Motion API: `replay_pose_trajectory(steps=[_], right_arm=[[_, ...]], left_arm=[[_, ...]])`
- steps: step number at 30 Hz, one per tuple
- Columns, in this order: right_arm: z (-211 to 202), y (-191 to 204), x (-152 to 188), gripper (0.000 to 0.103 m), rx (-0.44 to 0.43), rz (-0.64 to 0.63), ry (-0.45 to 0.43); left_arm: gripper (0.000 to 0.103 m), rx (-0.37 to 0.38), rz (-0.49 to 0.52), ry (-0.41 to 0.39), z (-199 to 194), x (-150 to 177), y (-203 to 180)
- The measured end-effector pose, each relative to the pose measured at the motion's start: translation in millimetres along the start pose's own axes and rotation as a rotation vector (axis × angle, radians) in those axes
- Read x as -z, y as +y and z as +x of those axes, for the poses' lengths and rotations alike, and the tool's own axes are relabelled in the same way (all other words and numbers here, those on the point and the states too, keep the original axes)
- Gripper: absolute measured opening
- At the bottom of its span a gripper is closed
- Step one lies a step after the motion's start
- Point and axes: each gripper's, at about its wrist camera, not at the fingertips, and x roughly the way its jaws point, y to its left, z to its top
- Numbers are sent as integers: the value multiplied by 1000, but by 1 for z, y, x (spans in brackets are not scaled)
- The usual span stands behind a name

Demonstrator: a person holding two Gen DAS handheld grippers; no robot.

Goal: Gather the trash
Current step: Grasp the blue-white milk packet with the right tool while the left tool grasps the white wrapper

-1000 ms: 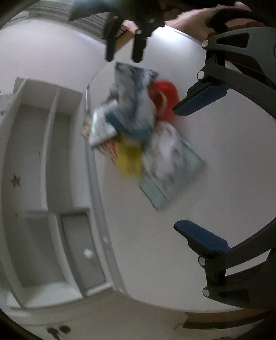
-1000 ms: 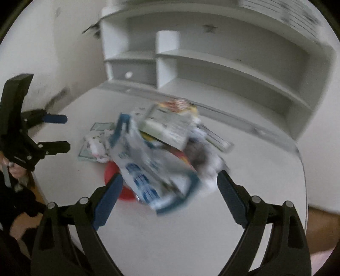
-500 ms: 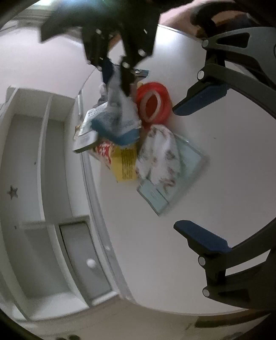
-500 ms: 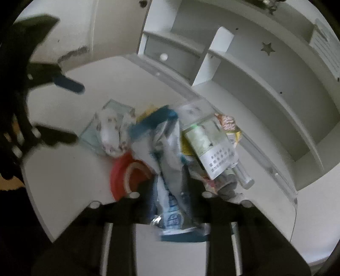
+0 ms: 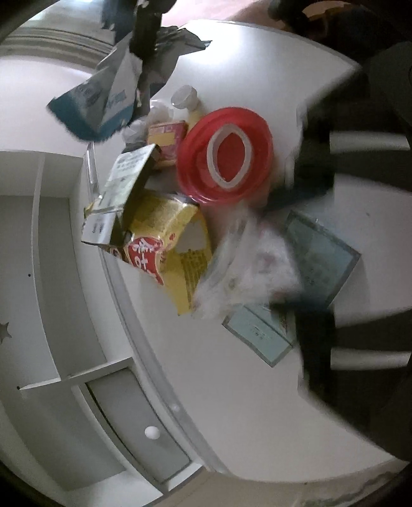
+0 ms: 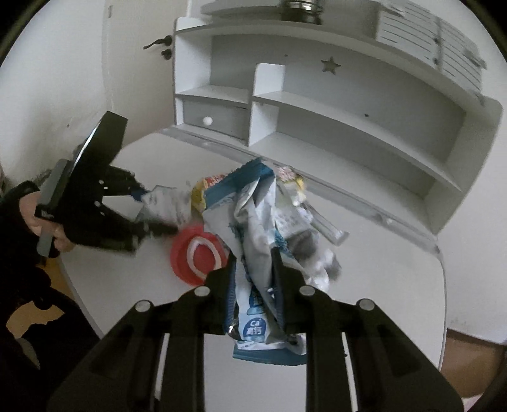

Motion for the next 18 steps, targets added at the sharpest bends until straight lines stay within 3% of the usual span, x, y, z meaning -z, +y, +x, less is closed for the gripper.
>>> replay_pose_trajectory(steps=[9, 13, 18], right_arm=[[-39, -37, 25, 21, 50, 177, -74], [-71, -71, 56, 21, 153, 320, -108], [-122, -121, 125, 21, 358, 540, -98]], left_arm=[[17, -13, 1, -134, -55, -19, -22], [17, 87, 68, -189, -63, -49, -76], [17, 322, 212, -211, -41, -91, -194]])
